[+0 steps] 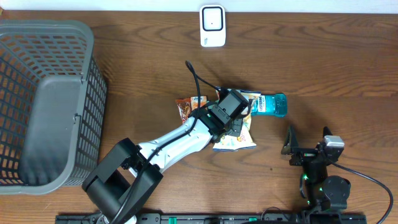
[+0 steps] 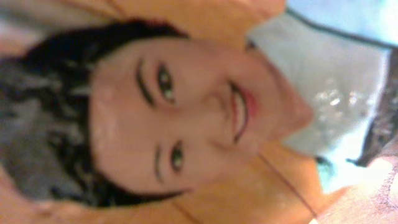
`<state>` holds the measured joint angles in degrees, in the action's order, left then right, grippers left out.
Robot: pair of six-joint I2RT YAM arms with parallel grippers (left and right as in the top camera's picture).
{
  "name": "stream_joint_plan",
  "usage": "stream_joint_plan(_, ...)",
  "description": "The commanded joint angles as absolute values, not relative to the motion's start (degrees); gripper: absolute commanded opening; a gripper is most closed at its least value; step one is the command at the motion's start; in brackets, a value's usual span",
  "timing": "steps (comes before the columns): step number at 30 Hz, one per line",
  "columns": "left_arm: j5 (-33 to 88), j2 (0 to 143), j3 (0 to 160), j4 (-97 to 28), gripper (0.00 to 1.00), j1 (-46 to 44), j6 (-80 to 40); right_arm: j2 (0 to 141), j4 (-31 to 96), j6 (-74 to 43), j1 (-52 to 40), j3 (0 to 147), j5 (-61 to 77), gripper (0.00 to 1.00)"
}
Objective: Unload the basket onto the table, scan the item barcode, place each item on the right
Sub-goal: 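Carry the yellow snack bag to the table and release it on the pile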
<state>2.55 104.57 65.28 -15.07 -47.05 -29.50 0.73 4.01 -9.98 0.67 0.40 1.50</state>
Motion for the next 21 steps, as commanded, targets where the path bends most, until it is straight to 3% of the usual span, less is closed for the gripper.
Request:
stream_joint_plan(1,1.06,104.92,65.8,-14.9,0.08,-47.13,-28.05,0.62,4.19,-9.32,0.43,0.32,1.21,0.99)
stream_joint_plan(13,0.78,107.87,65.8,-14.79,0.08,-45.74,-32.34,0.62,4.19,-9.32,0.43,0.32,1.21,0.99)
stream_joint_plan(21,-1.93,107.83,65.8,-24.4,0.08,-35.44,-43.4,0.62,4.19,-9.34,0.43,0.32,1.21,0.99)
